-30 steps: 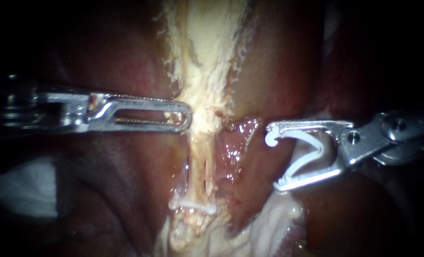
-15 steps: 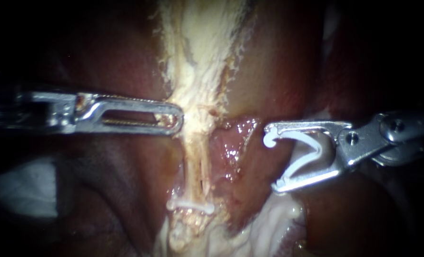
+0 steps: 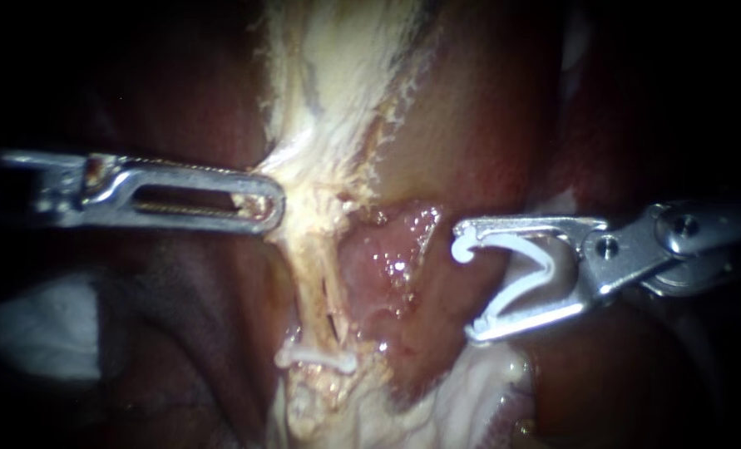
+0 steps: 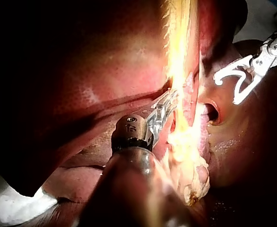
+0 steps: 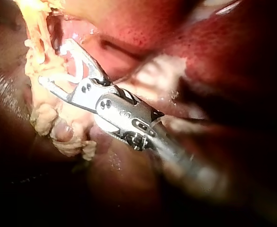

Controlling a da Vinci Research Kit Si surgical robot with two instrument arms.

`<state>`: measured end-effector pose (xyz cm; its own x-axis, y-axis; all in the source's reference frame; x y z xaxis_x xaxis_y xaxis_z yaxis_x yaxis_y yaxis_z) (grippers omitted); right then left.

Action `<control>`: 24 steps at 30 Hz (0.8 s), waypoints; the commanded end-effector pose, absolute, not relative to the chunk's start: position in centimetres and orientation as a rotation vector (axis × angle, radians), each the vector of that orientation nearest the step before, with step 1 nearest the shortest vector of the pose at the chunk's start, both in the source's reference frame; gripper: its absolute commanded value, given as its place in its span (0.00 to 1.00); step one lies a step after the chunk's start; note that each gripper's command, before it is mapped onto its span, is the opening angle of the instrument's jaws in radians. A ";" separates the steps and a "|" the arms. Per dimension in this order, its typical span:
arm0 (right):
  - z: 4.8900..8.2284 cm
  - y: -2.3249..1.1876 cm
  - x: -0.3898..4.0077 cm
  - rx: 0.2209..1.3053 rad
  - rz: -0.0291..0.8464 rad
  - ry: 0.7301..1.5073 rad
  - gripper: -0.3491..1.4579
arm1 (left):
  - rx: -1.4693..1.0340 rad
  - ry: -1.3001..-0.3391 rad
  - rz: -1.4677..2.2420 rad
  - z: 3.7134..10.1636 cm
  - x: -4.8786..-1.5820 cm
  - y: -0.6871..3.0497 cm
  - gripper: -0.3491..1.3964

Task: Clipping second clip left tube

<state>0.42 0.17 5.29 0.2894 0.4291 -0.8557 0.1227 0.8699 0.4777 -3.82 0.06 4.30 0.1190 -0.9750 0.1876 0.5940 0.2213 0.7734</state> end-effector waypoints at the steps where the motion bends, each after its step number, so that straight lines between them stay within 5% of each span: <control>1: 5.29 0.15 0.44 0.510 0.217 1.274 0.52 | 0.602 -0.788 -1.253 4.30 -3.81 0.06 0.00; 24: 5.50 -0.15 1.11 0.652 0.256 1.238 0.52 | 0.597 -0.788 -1.255 4.29 -3.77 0.06 0.00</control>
<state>1.13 -0.15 5.51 0.3272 0.5174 -0.7907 0.1638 0.7930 0.5867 -3.77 0.06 4.29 0.1168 -0.9746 0.1913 0.5958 0.2229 0.7716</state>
